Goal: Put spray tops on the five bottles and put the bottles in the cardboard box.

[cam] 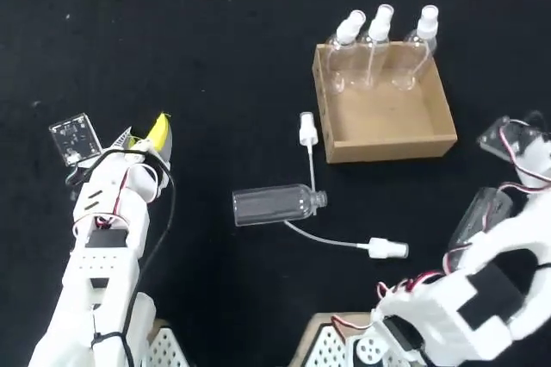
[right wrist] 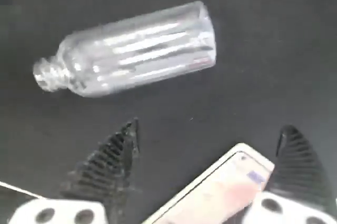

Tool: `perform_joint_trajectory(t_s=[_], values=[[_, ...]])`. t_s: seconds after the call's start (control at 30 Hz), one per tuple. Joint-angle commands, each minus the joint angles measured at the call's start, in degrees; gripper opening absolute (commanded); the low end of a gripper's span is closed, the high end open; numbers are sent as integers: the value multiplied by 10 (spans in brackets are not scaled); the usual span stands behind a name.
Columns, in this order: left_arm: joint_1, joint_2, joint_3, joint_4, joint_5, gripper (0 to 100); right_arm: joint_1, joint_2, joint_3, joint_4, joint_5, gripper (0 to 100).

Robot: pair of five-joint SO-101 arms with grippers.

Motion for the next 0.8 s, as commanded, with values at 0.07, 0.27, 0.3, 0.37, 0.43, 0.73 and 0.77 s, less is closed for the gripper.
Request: perform_joint_trajectory(t_s=[0.07, 0.27, 0.3, 0.37, 0.43, 0.73, 0.77], values=[[6, -1, -30, -8, -4, 209, 24, 35, -26, -19, 127, 360], [6, -1, -30, -8, -4, 209, 12, 39, -25, -20, 213, 358], [6, -1, -30, -8, -4, 209, 4, 40, -25, -20, 217, 358], [6, -1, -30, -9, -4, 209, -7, 41, -16, -20, 218, 360], [6, -1, -30, -9, -4, 209, -23, 36, 4, -26, 221, 360], [6, -1, -30, -10, -4, 209, -76, 36, 103, -118, 221, 361], [6, -1, -30, -11, -4, 209, -78, 36, 110, -125, 221, 361]])
